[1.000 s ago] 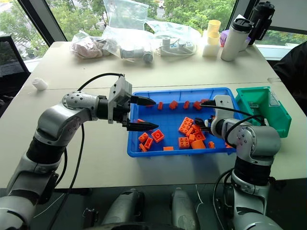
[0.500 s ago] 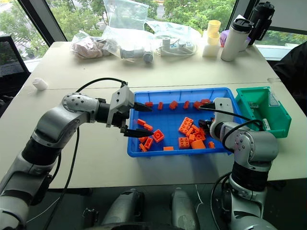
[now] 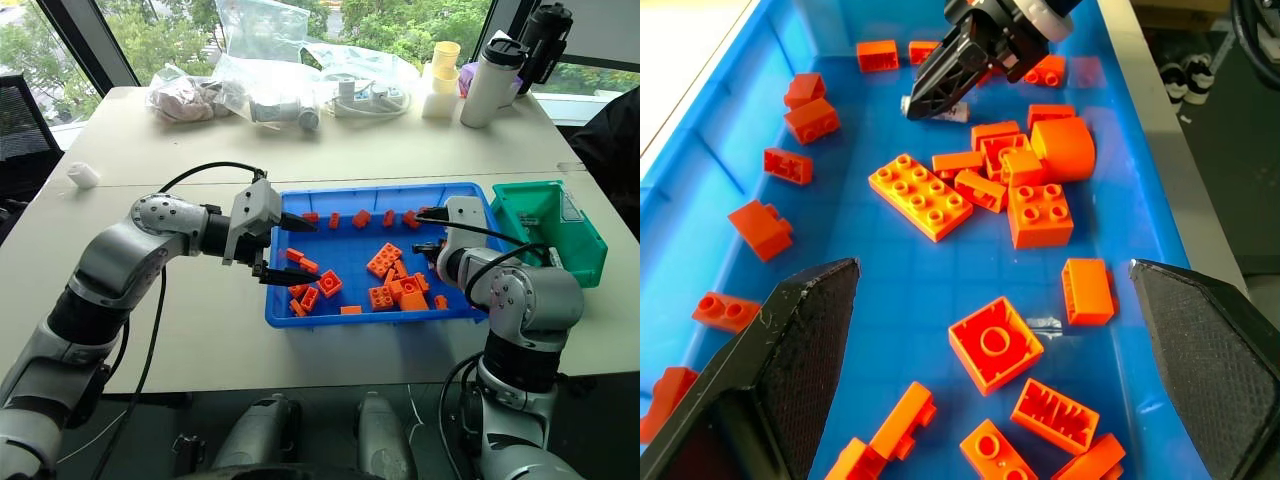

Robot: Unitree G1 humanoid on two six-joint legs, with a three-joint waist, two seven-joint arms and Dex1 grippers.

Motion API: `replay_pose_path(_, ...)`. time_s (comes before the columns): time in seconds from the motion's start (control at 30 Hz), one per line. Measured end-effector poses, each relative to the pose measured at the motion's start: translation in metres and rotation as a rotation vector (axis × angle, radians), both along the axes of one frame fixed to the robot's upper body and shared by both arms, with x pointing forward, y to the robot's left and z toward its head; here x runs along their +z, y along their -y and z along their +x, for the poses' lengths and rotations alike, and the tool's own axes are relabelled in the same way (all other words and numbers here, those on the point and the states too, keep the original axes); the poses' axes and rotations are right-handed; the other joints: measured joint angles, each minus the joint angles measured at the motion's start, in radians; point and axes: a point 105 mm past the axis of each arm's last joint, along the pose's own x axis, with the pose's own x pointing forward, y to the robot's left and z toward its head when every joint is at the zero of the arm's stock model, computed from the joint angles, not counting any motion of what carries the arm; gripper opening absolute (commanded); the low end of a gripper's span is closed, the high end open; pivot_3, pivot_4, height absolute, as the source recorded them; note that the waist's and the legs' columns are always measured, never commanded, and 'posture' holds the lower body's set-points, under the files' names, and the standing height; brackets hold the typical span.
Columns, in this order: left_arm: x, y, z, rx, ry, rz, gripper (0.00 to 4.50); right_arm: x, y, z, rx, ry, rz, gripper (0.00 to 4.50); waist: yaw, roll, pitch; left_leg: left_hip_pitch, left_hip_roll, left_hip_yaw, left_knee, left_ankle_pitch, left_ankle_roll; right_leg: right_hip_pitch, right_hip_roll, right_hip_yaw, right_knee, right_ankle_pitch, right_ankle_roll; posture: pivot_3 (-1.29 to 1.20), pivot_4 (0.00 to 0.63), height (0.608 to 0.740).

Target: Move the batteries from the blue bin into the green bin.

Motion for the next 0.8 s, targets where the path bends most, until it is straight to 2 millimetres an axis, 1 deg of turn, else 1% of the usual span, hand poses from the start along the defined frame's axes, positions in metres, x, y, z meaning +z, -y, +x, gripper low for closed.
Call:
replay_pose_path(0.1,0.009,0.008,0.007,0.012,0.004,-0.092,4.50,0.038,0.005,0.009,0.009,0.120,0.015,0.30,0.002,0.000,0.000,0.000,0.000,0.000,0.000,0.000,0.000,0.000,0.000,0.000,0.000,0.000,0.000,0.00,0.150,0.740)
replay_pose_path(0.13,0.016,0.010,0.011,0.021,0.017,-0.129,4.50,0.056,0.012,0.011,0.005,0.178,-0.003,0.30,0.004,0.000,0.000,0.000,0.000,0.000,0.000,0.000,0.000,0.000,0.000,0.000,0.000,0.000,0.000,0.00,0.150,0.740)
replay_pose_path(0.2,0.027,0.011,0.017,0.037,0.042,-0.177,4.50,0.079,0.026,0.014,-0.023,0.276,-0.013,0.30,0.006,0.000,0.000,-0.001,0.000,-0.001,0.000,0.000,0.000,0.000,0.000,-0.001,-0.001,0.000,0.000,0.00,0.150,0.740)
replay_pose_path(0.23,0.032,0.012,0.019,0.039,0.053,-0.199,4.50,0.089,0.042,0.015,-0.058,0.319,-0.029,0.30,0.007,0.000,0.000,-0.001,-0.001,-0.001,0.000,0.000,0.000,0.001,-0.001,-0.001,-0.002,0.000,0.000,0.00,0.150,0.740)
replay_pose_path(0.27,0.036,0.013,0.020,0.034,0.058,-0.217,4.50,0.095,0.060,0.014,-0.103,0.342,-0.049,0.30,0.009,0.000,0.000,-0.001,-0.001,-0.001,0.000,0.000,0.000,0.001,-0.001,-0.001,-0.002,0.000,0.000,0.00,0.150,0.740)
replay_pose_path(0.3,0.037,0.014,0.021,0.031,0.057,-0.224,4.50,0.100,0.072,0.013,-0.139,0.357,-0.062,0.30,0.006,0.000,0.000,-0.001,-0.002,0.000,0.000,0.000,0.000,0.001,-0.001,0.000,-0.003,0.000,0.000,0.00,0.150,0.740)
replay_pose_path(0.37,0.037,0.017,0.021,0.025,0.045,-0.235,4.50,0.103,0.093,0.009,-0.189,0.363,-0.092,0.30,0.004,0.000,0.000,-0.001,-0.001,0.000,0.000,0.000,0.000,0.001,-0.001,0.000,-0.002,0.000,0.000,0.00,0.150,0.740)
replay_pose_path(0.4,0.037,0.018,0.021,0.021,0.041,-0.238,4.50,0.101,0.100,0.008,-0.206,0.354,-0.102,0.30,0.002,0.000,0.000,-0.001,-0.001,0.000,-0.001,0.000,0.000,0.001,-0.001,0.000,-0.002,0.000,0.000,0.00,0.150,0.740)
replay_pose_path(0.53,0.038,0.024,0.020,-0.003,0.042,-0.255,4.50,0.085,0.120,0.003,-0.245,0.288,-0.131,0.30,-0.003,0.000,0.000,0.000,0.000,0.001,-0.001,0.000,0.000,0.000,0.000,0.000,-0.001,0.000,0.000,0.00,0.150,0.740)
replay_pose_path(0.63,0.038,0.024,0.021,-0.003,0.042,-0.256,4.50,0.077,0.129,0.001,-0.265,0.268,-0.139,0.30,-0.002,0.000,0.000,0.000,0.000,0.001,-0.001,0.000,0.000,0.000,0.000,0.001,-0.001,0.000,0.000,0.00,0.150,0.740)
replay_pose_path(0.7,0.038,0.024,0.021,-0.003,0.042,-0.255,4.50,0.071,0.134,0.000,-0.273,0.254,-0.138,1.14,0.002,0.000,0.000,0.000,0.000,0.001,-0.001,0.000,0.000,0.000,0.000,0.001,-0.001,0.000,0.000,0.00,0.150,0.740)
replay_pose_path(0.73,0.038,0.024,0.021,-0.004,0.041,-0.255,4.50,0.068,0.136,0.000,-0.276,0.245,-0.135,1.46,0.002,0.000,0.000,0.000,0.000,0.001,-0.001,0.000,0.000,0.000,0.000,0.001,-0.001,0.000,0.000,0.00,0.150,0.740)
replay_pose_path(0.8,0.038,0.024,0.021,-0.003,0.040,-0.254,4.50,0.061,0.138,0.000,-0.276,0.228,-0.132,2.48,0.003,0.000,0.000,0.000,0.000,0.001,-0.001,0.000,0.000,0.000,0.000,0.001,-0.001,0.000,0.000,0.00,0.150,0.740)
